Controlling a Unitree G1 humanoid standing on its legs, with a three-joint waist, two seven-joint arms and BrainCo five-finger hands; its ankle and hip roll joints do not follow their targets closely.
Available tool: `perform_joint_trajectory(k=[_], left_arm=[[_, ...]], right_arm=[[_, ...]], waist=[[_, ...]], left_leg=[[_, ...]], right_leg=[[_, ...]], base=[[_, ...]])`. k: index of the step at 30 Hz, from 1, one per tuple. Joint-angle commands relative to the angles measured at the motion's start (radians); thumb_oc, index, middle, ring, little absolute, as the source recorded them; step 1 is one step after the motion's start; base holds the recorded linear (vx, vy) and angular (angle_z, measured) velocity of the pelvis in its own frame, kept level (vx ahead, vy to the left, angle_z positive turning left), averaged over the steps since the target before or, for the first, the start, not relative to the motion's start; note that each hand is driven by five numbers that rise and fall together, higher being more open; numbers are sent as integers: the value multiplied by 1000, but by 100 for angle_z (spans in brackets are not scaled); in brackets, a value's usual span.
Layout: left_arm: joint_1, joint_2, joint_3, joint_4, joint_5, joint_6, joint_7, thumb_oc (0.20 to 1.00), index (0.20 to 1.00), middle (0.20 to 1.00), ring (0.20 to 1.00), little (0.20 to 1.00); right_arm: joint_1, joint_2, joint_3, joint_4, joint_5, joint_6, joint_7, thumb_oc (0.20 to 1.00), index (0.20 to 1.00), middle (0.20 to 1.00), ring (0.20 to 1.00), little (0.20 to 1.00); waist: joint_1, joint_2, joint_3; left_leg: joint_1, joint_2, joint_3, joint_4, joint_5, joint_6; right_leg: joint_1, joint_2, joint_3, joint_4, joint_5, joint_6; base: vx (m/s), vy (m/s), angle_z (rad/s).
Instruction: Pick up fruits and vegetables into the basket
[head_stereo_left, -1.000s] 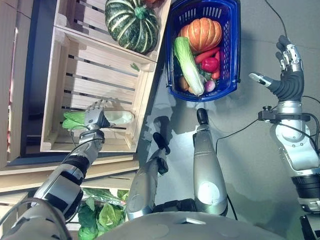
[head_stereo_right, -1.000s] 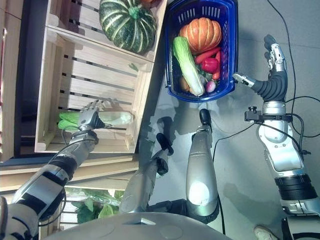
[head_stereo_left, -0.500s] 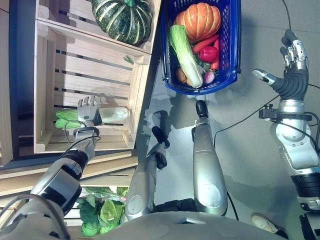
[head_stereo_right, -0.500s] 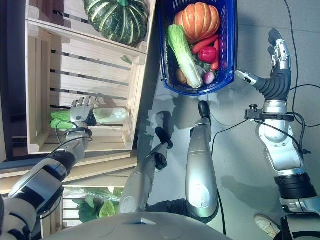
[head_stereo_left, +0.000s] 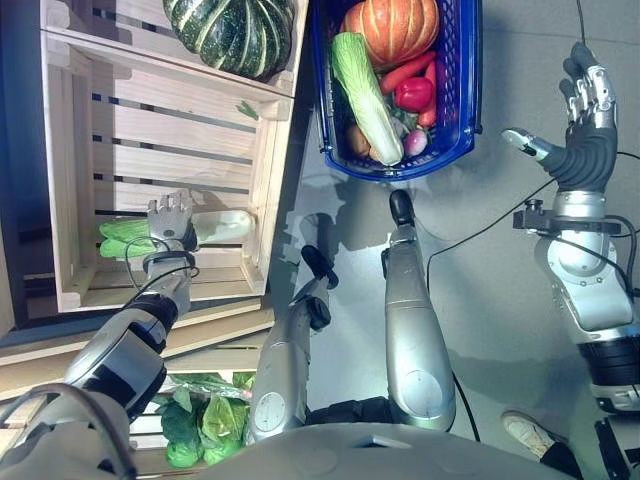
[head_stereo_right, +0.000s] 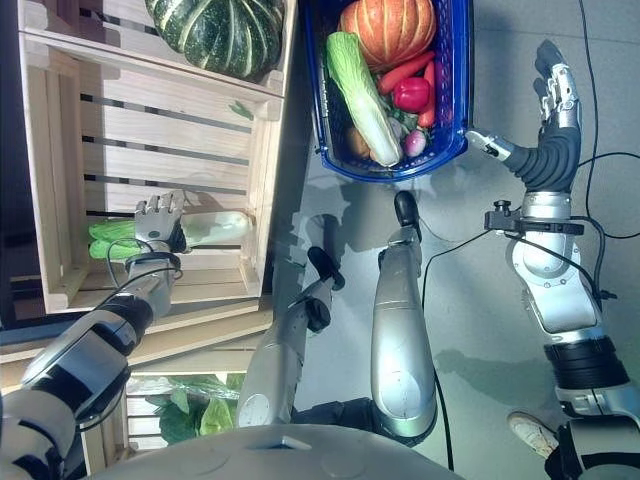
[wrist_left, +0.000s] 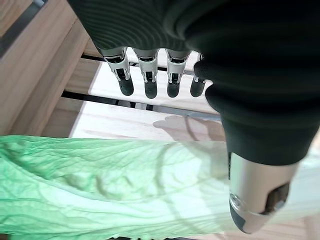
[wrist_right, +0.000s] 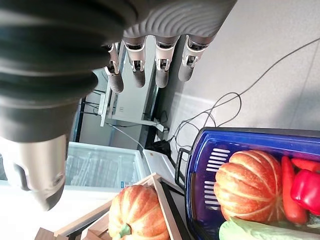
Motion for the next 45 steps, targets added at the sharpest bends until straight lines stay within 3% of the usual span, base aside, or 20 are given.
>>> perform_joint_trajectory(k=[1,3,5,6,8,30,31,32,33,34,35,41,45], left_arm=[[21,71,26,92,6,76,-7,1000,1000,1000,1000,1000],[26,69,18,95,-7,85,-8,1000,1000,1000,1000,1000],[13,70,24,100,-12,103,-6,1000,1000,1000,1000,1000],[20,69,20,101,-11,102,-7,1000,1000,1000,1000,1000],[18,69,18,107,-33,111,-1,1000,1000,1000,1000,1000],[-12,57,42,143,-133,152,13,1000,1000,1000,1000,1000],[-14,55,44,145,-127,161,17,598,598,598,598,598],[-14,55,44,145,-127,161,17,598,598,598,598,598],[-13,54,43,146,-113,170,33,492,492,492,492,492],[-13,53,43,145,-98,178,38,445,445,445,445,445],[-10,52,43,142,-88,189,43,200,200,200,200,200],[-16,55,25,118,-31,264,80,200,200,200,200,200],[-24,63,19,105,-29,282,89,200,200,200,200,200]], right_arm=[[-8,-8,-19,-70,2,-65,-14,1000,1000,1000,1000,1000],[-4,-4,-14,-67,1,-66,-14,1000,1000,1000,1000,1000],[-20,-4,-11,-73,2,-63,-15,1000,1000,1000,1000,1000],[-14,-2,-7,-71,2,-63,-15,1000,1000,1000,1000,1000],[-19,1,0,-71,-8,-64,-20,1000,1000,1000,1000,1000],[-66,1,23,-74,-26,-83,-55,1000,1000,1000,1000,1000],[-70,-1,24,-73,-28,-85,-58,1000,1000,1000,1000,1000],[-70,-1,24,-73,-28,-85,-58,1000,1000,1000,1000,1000],[-74,-4,25,-72,-29,-88,-62,1000,1000,1000,1000,1000],[-77,-5,24,-72,-31,-89,-63,1000,1000,1000,1000,1000],[-79,-7,22,-74,-33,-88,-66,1000,1000,1000,1000,1000],[-100,-23,10,-79,-37,-95,-72,1000,1000,1000,1000,1000],[-99,-26,9,-83,-39,-102,-72,1000,1000,1000,1000,1000]], waist=[[-47,-32,7],[-44,-32,7],[-45,-34,7],[-42,-34,7],[-40,-35,7],[-25,-56,7],[-23,-55,7],[-23,-55,7],[-22,-55,7],[-21,-54,7],[-21,-54,7],[-18,-49,7],[-16,-47,7]], left_leg=[[-175,20,-44,246,-104,-25],[-164,22,-56,261,-135,-32],[-199,22,-43,258,-108,-25],[-180,23,-55,267,-136,-32],[-190,24,-58,276,-141,-31],[-296,39,-62,341,-160,-19],[-301,40,-63,342,-159,-19],[-301,40,-63,342,-159,-19],[-307,40,-64,345,-159,-19],[-309,41,-64,347,-160,-19],[-311,42,-64,349,-161,-18],[-333,43,-66,366,-167,-18],[-341,44,-71,369,-167,-19]], right_leg=[[-21,-35,12,-30,-12,51],[-7,-33,13,-18,-41,56],[-41,-34,14,-27,-10,49],[-20,-31,14,-17,-39,55],[-29,-29,15,-8,-44,52],[-126,-15,11,43,-53,39],[-132,-15,10,44,-53,39],[-132,-15,10,44,-53,39],[-138,-13,11,49,-54,38],[-141,-13,11,52,-55,37],[-145,-12,11,55,-55,36],[-172,-10,12,73,-60,33],[-179,-11,13,76,-61,30]], base=[[-30,28,-2],[26,17,0],[0,0,0],[49,32,0],[28,18,0],[-13,1,0],[0,0,0],[0,0,0],[0,0,0],[0,0,0],[0,0,0],[-5,3,0],[-9,5,0]])
